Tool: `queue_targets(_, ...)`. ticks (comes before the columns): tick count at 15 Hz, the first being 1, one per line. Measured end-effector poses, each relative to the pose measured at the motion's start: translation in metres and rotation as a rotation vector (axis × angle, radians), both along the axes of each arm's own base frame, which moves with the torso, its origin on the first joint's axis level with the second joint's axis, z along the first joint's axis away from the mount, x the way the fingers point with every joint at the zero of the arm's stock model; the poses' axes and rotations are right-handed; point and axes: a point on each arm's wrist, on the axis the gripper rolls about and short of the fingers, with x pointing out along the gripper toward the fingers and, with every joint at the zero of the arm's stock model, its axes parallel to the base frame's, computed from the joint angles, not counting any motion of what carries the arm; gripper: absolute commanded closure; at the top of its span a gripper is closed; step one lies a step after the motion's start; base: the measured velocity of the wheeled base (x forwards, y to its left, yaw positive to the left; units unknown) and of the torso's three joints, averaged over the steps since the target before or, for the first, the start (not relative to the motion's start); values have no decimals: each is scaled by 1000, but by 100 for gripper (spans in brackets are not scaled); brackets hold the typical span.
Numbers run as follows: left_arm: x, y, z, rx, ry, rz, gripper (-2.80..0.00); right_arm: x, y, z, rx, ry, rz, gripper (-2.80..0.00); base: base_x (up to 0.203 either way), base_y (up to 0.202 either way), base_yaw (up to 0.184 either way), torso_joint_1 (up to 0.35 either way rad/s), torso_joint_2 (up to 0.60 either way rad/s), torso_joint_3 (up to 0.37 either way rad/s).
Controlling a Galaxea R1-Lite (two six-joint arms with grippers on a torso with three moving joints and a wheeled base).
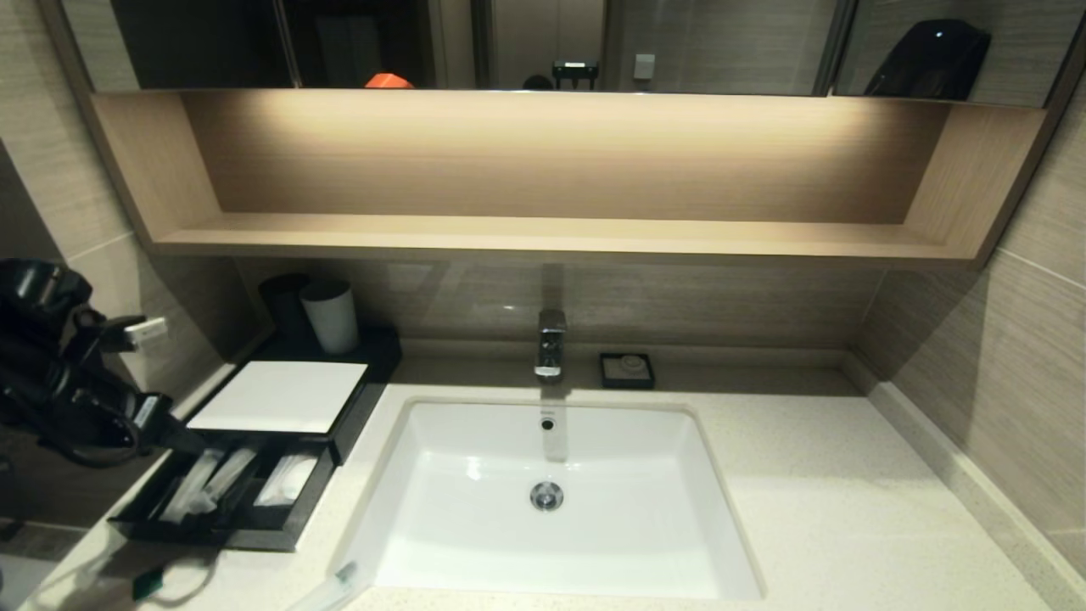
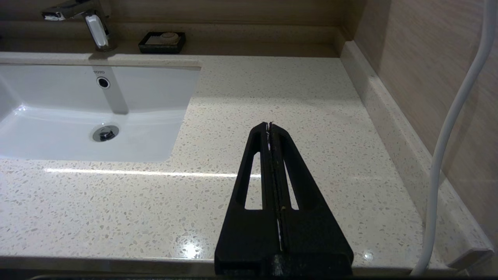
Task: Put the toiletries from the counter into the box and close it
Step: Pick up the bathroom toiletry
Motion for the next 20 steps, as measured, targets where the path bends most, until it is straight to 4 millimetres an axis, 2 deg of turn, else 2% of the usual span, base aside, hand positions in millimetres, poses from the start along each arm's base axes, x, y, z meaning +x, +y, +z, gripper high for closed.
queue_targets(5, -48, -9, 9, 74, 19, 107, 0, 0, 0, 0, 0, 0, 0, 0, 0, 0, 0, 0, 0, 0)
queue_targets(8, -75, -2, 17, 136, 10, 237, 0, 0, 0, 0, 0, 0, 0, 0, 0, 0, 0, 0, 0, 0)
queue_targets(13, -107, -11, 28, 44, -17, 534, 0, 0, 0, 0, 0, 0, 0, 0, 0, 0, 0, 0, 0, 0)
queue_targets(17, -140, -27, 36, 29, -15, 566, 0, 0, 0, 0, 0, 0, 0, 0, 0, 0, 0, 0, 0, 0)
queue_targets(20, -164, -40, 47, 48, -81, 553, 0, 0, 0, 0, 0, 0, 0, 0, 0, 0, 0, 0, 0, 0)
